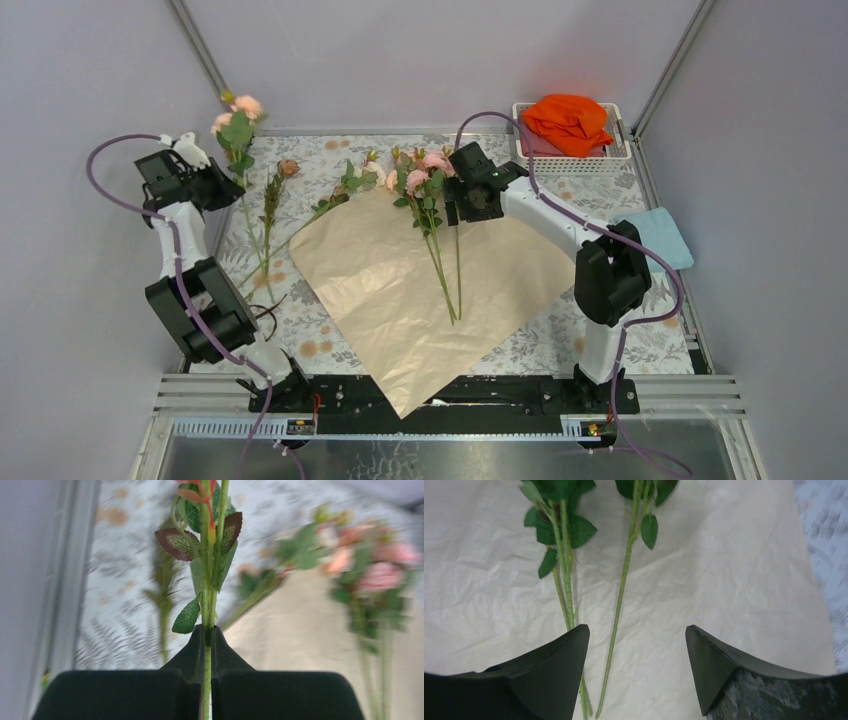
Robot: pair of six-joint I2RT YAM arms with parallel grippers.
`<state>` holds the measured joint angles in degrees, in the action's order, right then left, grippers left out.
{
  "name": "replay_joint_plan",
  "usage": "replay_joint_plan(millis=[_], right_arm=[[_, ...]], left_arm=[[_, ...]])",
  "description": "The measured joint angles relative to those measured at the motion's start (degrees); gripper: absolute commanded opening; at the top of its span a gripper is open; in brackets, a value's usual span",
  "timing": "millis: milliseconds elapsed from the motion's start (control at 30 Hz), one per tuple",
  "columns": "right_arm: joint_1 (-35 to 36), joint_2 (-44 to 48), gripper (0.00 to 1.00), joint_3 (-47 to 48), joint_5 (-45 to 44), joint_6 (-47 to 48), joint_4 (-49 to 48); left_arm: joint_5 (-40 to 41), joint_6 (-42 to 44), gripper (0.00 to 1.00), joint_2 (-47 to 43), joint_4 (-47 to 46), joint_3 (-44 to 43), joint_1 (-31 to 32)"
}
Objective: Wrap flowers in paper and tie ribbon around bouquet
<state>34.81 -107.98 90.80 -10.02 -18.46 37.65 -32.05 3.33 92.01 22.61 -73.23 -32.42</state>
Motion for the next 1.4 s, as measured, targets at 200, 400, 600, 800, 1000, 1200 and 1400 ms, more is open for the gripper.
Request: replay_joint_plan(millis=[200, 400, 600, 800, 1000, 1200, 1400], right_arm=[[7.0, 2.0, 0.85, 2.6, 0.2, 10.3, -9.1], [20.1, 1.1, 0.86, 10.6, 17.7, 12.9, -29.8], [21.0, -2.8, 0.80, 15.0, 24.7, 6.5, -44.2], [20.2, -3.8, 0.38, 10.4, 23.4, 1.6, -50.1], [20.2, -3.6, 0.00, 5.2, 18.9, -0.2, -52.2], [20.6, -1.0, 0.00, 2.7, 14.4, -1.6, -51.3], [14.6, 5.8, 0.00, -5.1, 7.9, -5.8, -42.4]], left_arm=[[-22.4, -12.6, 0.00, -6.9, -6.9, -1.0, 0.1], [-34.5, -24.6, 0.00, -12.7, -15.1, -0.5, 9.4], [-37.9, -31.5, 0.00, -19.1, -21.5, 2.6, 16.3], [-38.3, -40.2, 0.00, -19.9, -30.0, 5.9, 18.2], [-37.8, -49.9, 0.00, -19.3, -39.2, 10.7, 18.7], [-37.1, -46.8, 0.98, -19.2, -36.2, 9.7, 19.6], [-15.4, -14.8, 0.99, -15.7, -5.8, -3.9, 19.4]])
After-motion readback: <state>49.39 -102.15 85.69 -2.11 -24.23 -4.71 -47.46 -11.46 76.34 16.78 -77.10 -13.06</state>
